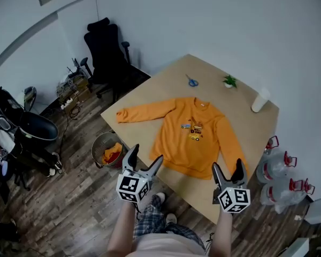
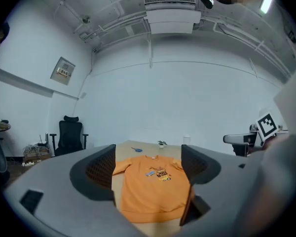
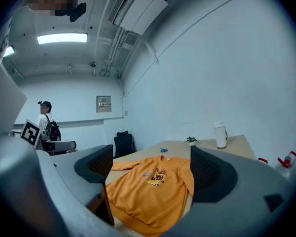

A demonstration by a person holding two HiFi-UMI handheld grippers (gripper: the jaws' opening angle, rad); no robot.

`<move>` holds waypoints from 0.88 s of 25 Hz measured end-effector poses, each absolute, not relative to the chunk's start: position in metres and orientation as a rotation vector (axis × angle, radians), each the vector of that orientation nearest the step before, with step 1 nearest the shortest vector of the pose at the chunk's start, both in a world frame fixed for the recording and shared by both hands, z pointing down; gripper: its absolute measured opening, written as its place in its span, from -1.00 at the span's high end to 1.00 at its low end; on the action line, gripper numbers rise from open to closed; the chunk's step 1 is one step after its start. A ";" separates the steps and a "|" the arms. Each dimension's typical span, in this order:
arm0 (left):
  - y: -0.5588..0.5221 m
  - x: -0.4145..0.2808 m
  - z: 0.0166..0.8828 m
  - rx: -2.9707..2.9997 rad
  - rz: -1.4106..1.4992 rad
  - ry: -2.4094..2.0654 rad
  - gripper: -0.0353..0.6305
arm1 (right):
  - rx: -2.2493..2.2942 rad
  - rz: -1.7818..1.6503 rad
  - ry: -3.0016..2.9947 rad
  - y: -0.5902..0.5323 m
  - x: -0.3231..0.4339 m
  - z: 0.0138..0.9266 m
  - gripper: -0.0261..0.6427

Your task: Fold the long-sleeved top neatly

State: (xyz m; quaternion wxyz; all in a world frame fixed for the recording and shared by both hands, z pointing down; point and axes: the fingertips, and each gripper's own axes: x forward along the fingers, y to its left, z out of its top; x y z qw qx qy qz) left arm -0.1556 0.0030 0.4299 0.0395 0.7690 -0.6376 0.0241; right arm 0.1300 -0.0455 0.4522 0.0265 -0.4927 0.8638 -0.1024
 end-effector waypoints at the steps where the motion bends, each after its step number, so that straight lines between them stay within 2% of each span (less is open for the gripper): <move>1: -0.004 -0.156 0.431 2.371 0.074 -1.938 -0.32 | -1.538 -0.317 2.659 -0.048 0.129 0.453 -0.50; 22: -0.156 -0.189 0.453 2.557 0.099 -1.599 -0.32 | -1.878 -0.305 2.438 -0.124 0.100 0.455 -0.47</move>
